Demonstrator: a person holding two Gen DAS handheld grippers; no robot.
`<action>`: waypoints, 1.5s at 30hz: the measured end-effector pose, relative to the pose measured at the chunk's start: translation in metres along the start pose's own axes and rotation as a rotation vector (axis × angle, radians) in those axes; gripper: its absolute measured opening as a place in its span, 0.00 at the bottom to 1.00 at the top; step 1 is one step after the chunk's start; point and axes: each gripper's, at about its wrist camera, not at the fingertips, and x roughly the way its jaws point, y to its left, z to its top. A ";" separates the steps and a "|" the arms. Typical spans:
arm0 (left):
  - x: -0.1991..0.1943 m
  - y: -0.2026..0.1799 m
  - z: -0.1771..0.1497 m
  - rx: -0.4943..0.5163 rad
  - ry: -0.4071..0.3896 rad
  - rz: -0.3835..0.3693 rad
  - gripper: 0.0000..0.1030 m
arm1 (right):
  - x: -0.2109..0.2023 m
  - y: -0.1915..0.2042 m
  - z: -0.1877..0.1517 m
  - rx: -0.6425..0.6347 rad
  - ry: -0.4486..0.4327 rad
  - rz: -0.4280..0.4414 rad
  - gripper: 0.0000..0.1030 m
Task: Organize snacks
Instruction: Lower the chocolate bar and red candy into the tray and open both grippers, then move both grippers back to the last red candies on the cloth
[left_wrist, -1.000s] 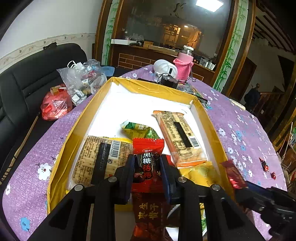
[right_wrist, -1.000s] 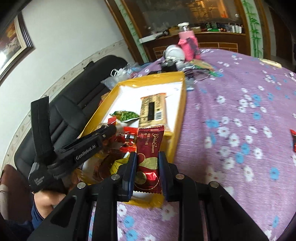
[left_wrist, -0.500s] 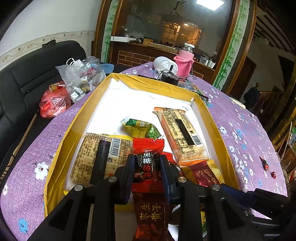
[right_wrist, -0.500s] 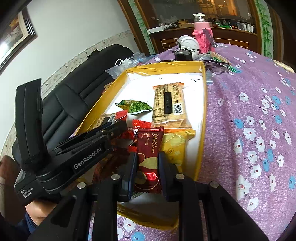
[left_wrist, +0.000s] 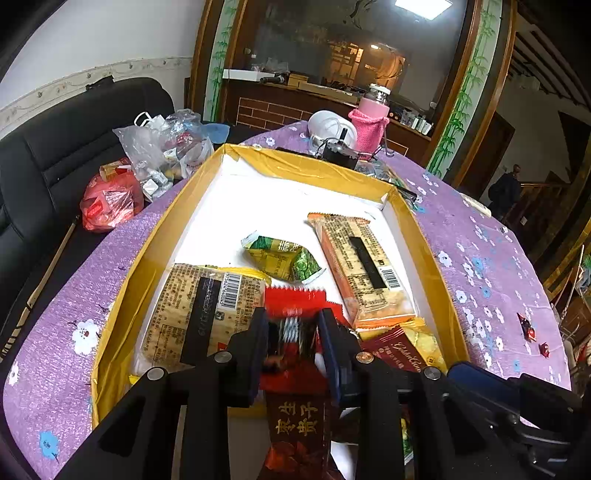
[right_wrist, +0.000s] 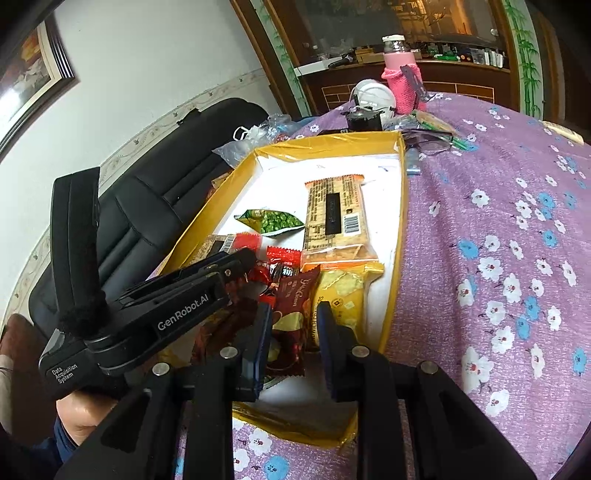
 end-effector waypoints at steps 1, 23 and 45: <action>-0.002 -0.001 0.001 0.001 -0.002 -0.004 0.29 | -0.003 -0.002 0.000 0.005 -0.003 0.001 0.23; -0.032 -0.088 -0.001 0.172 -0.031 -0.093 0.41 | -0.113 -0.175 -0.009 0.314 -0.159 -0.206 0.23; -0.011 -0.272 -0.050 0.489 0.195 -0.316 0.40 | -0.182 -0.365 -0.058 0.668 -0.200 -0.293 0.23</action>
